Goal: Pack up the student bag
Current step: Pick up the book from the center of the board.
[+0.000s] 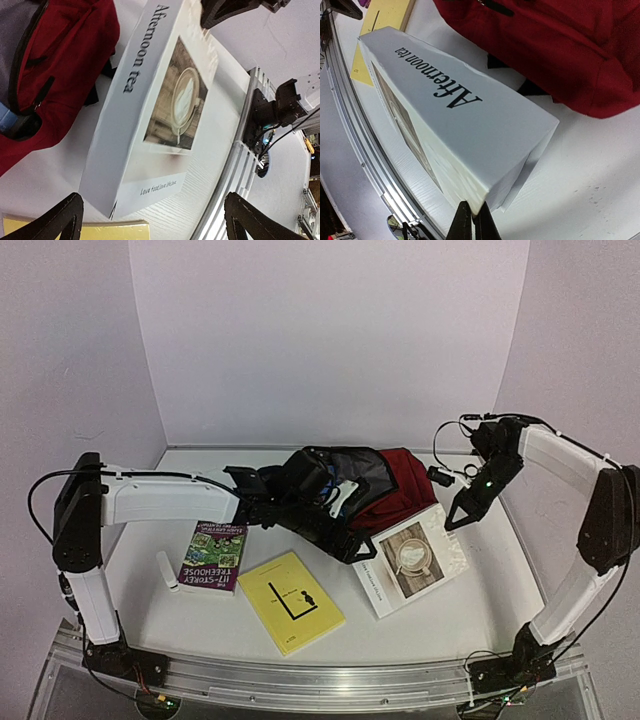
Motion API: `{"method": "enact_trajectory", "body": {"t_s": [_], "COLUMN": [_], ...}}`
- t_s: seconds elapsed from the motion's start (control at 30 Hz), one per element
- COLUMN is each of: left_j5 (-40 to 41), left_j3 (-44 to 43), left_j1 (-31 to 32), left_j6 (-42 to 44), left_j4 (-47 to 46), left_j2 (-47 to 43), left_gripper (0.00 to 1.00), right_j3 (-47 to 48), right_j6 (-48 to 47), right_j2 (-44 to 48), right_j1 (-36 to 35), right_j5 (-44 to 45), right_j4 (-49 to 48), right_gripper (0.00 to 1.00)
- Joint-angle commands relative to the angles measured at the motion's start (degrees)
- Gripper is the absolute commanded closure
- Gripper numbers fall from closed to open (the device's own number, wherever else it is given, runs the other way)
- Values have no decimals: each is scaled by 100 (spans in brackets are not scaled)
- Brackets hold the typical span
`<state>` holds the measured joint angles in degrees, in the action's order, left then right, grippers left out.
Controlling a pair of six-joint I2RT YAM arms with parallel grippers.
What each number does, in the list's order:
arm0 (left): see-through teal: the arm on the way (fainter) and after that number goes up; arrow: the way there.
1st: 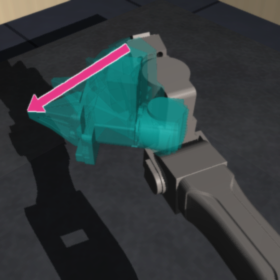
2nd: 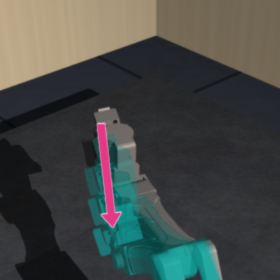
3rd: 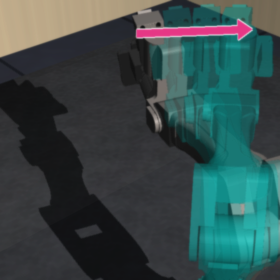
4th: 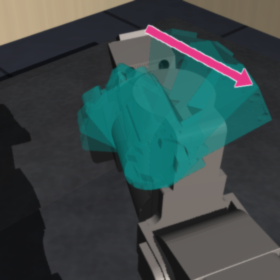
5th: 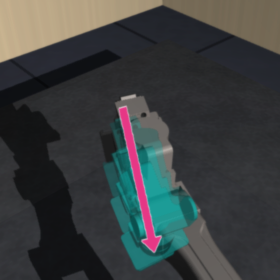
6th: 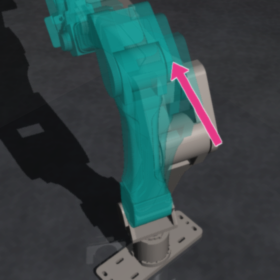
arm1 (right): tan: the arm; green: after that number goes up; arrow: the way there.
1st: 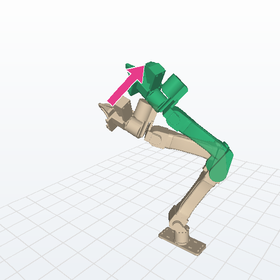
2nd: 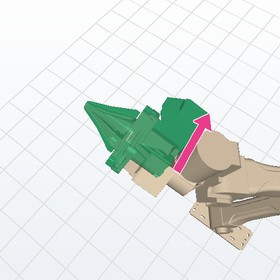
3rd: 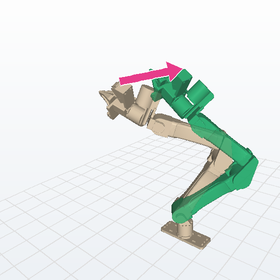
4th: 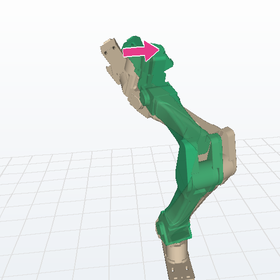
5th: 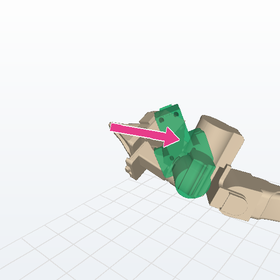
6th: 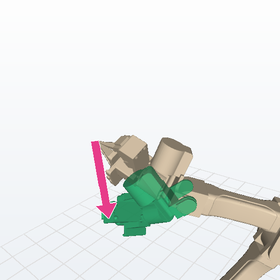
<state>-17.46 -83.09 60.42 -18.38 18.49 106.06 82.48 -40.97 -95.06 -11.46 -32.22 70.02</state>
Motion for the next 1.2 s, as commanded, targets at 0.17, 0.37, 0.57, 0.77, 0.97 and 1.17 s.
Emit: {"method": "enact_trajectory", "body": {"t_s": [0.17,0.37,0.57,0.77,0.97,1.17], "left_j5": [-817,-1312,-2079,-3134,-3534,-3172], "left_j3": [-618,-1266,-1621,-1845,-1463,-714], "left_j1": [-311,-368,-470,-468,-470,-550], "left_j6": [615,827,1001,1148,893,351], "left_j4": [868,1203,1228,1313,780,-131], "left_j2": [-97,556,966,1383,1342,959], "left_gripper": [0,0,1,19,60,94], "right_j3": [607,587,526,524,615,931], "right_j6": [-190,-230,-231,-188,-124,262], "right_j2": [454,618,808,884,850,794], "right_j1": [-627,-1160,-1548,-1793,-1912,-1916], "right_j5": [530,651,825,1031,1124,1088], "right_j4": [138,115,37,-47,-136,-414], "right_gripper": [100,100,100,100,100,99]}}
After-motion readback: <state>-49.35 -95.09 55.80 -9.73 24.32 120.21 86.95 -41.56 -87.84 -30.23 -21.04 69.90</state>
